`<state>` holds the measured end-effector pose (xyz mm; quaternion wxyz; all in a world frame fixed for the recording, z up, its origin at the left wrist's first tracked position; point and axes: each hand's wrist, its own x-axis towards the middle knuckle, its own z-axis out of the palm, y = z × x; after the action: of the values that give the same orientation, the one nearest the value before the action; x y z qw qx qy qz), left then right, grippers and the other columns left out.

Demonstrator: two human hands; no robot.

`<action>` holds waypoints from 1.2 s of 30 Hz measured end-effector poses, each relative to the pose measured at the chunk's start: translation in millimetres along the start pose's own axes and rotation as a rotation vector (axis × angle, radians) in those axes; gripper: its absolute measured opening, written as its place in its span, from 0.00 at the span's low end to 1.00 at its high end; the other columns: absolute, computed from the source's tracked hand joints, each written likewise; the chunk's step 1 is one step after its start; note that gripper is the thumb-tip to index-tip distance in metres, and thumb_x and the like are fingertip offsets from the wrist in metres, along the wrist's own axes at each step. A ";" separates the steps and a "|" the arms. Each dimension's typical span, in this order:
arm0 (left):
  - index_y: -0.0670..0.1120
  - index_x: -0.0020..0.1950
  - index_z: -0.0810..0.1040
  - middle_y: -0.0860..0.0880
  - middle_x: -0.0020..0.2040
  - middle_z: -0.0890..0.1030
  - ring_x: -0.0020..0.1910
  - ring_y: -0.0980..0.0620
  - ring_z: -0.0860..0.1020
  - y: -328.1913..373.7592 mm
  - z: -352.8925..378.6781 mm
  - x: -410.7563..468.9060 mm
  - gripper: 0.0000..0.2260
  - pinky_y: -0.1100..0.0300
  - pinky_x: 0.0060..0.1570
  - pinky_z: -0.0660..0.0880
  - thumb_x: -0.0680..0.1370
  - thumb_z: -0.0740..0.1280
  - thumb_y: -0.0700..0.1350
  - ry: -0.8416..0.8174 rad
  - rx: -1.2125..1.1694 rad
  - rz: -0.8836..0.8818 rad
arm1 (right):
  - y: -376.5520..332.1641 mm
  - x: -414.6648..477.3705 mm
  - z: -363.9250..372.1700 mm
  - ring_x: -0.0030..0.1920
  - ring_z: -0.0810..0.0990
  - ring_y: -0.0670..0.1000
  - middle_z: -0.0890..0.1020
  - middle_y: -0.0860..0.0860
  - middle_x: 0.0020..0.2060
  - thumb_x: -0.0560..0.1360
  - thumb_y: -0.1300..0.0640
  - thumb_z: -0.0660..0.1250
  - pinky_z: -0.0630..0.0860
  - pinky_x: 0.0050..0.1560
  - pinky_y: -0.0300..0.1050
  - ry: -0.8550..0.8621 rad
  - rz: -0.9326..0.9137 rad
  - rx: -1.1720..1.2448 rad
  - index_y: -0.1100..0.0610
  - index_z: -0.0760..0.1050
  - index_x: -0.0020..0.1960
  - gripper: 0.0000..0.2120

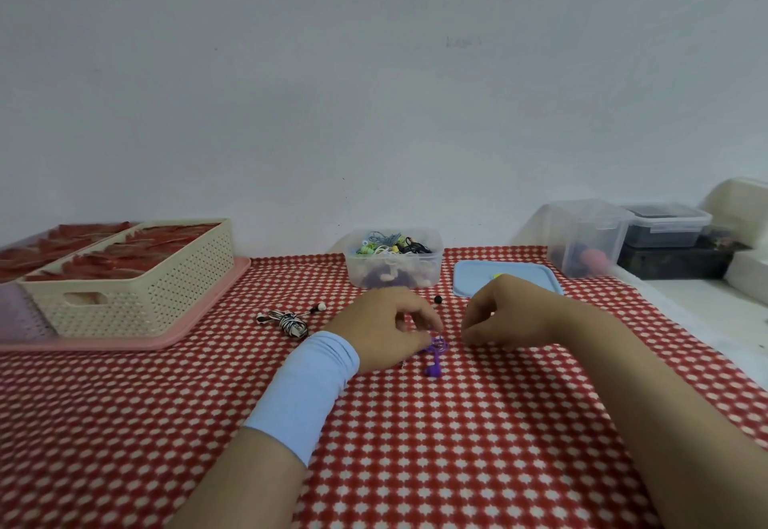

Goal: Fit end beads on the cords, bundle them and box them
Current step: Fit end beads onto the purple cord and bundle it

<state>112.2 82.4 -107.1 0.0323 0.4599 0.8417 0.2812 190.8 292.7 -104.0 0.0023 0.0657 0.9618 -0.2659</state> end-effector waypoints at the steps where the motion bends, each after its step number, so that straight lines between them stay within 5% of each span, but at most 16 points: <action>1: 0.58 0.51 0.84 0.62 0.48 0.80 0.48 0.60 0.78 3.2 -0.6 -1.0 0.07 0.63 0.51 0.77 0.74 0.73 0.50 -0.088 -0.016 -0.004 | 0.0 0.8 0.9 0.37 0.82 0.38 0.86 0.41 0.38 0.74 0.52 0.76 0.77 0.41 0.34 0.035 -0.003 0.050 0.47 0.86 0.41 0.03; 5: 0.58 0.55 0.84 0.63 0.45 0.78 0.45 0.64 0.75 5.0 -0.1 -0.4 0.12 0.68 0.47 0.72 0.72 0.75 0.51 -0.242 0.080 -0.002 | -1.4 3.6 4.7 0.30 0.80 0.47 0.87 0.49 0.38 0.74 0.59 0.76 0.78 0.34 0.36 0.129 -0.004 0.268 0.53 0.85 0.45 0.02; 10: 0.55 0.50 0.85 0.62 0.46 0.78 0.44 0.64 0.75 2.8 6.8 1.4 0.06 0.68 0.46 0.71 0.74 0.73 0.53 -0.051 -0.001 0.029 | -2.9 5.5 10.5 0.26 0.74 0.48 0.84 0.49 0.31 0.76 0.60 0.74 0.71 0.26 0.38 0.167 -0.009 0.440 0.55 0.86 0.48 0.03; 13: 0.51 0.49 0.85 0.59 0.45 0.81 0.44 0.63 0.78 0.4 12.6 5.6 0.06 0.69 0.45 0.73 0.77 0.71 0.51 0.188 -0.322 -0.085 | -5.5 3.7 10.9 0.27 0.74 0.49 0.80 0.51 0.28 0.78 0.56 0.72 0.71 0.26 0.39 0.171 -0.008 0.541 0.57 0.86 0.48 0.05; 17: 0.45 0.52 0.82 0.52 0.32 0.79 0.29 0.56 0.73 0.2 18.6 9.6 0.04 0.65 0.29 0.71 0.78 0.69 0.43 0.252 -0.816 -0.249 | -8.5 2.5 13.1 0.31 0.75 0.51 0.82 0.54 0.32 0.79 0.61 0.70 0.72 0.29 0.41 0.144 -0.042 0.698 0.57 0.86 0.52 0.06; 23: 0.42 0.57 0.82 0.48 0.36 0.80 0.33 0.54 0.77 -5.5 19.3 13.0 0.08 0.63 0.35 0.77 0.78 0.68 0.38 0.275 -1.195 -0.308 | -16.3 1.7 17.2 0.29 0.77 0.46 0.83 0.50 0.31 0.78 0.63 0.70 0.70 0.27 0.37 0.111 -0.057 0.808 0.61 0.84 0.53 0.06; 26: 0.38 0.57 0.81 0.47 0.41 0.82 0.40 0.54 0.81 -6.2 16.3 11.2 0.08 0.63 0.40 0.81 0.79 0.66 0.35 0.184 -1.407 -0.336 | -18.3 3.8 18.0 0.31 0.78 0.48 0.84 0.59 0.39 0.76 0.63 0.72 0.70 0.26 0.38 0.129 -0.046 0.880 0.62 0.85 0.52 0.06; 30: 0.39 0.56 0.81 0.45 0.45 0.83 0.44 0.52 0.82 -7.5 16.2 10.0 0.08 0.63 0.41 0.81 0.79 0.64 0.34 0.138 -1.451 -0.329 | -18.4 5.8 19.4 0.28 0.75 0.49 0.85 0.56 0.39 0.75 0.64 0.73 0.68 0.24 0.39 0.160 -0.054 0.964 0.61 0.84 0.51 0.06; 36: 0.40 0.60 0.80 0.45 0.42 0.83 0.32 0.55 0.79 -5.5 21.6 10.4 0.11 0.65 0.32 0.78 0.79 0.67 0.42 0.174 -1.230 -0.349 | -24.4 4.7 23.0 0.29 0.75 0.48 0.83 0.54 0.36 0.72 0.59 0.73 0.66 0.24 0.39 0.094 -0.113 0.978 0.62 0.85 0.50 0.10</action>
<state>108.8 98.0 -125.9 0.2668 0.1892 0.5887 0.7392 182.4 260.8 -111.4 -0.0865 0.0189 0.7253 -0.6827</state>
